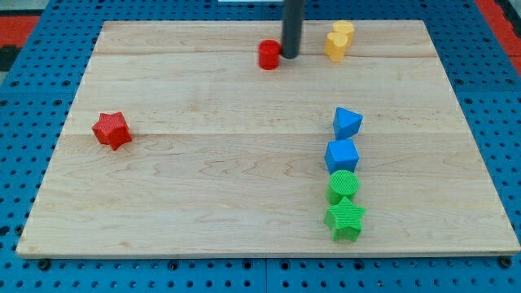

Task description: Slide the red circle to the center left

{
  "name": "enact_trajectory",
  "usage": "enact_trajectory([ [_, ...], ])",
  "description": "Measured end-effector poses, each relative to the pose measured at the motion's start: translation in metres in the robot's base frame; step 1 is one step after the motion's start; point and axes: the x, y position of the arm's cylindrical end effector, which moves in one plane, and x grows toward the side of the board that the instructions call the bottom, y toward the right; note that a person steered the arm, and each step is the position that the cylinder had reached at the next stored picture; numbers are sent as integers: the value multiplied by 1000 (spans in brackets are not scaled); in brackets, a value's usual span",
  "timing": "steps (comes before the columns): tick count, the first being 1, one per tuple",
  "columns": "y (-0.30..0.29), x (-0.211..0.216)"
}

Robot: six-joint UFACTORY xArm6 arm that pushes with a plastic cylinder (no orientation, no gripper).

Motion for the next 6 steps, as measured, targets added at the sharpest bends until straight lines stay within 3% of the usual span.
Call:
enact_trajectory([
  [1, -99, 44],
  [2, -95, 48],
  [3, -89, 1],
  [4, -184, 41],
  [5, -223, 67],
  [6, -261, 21],
])
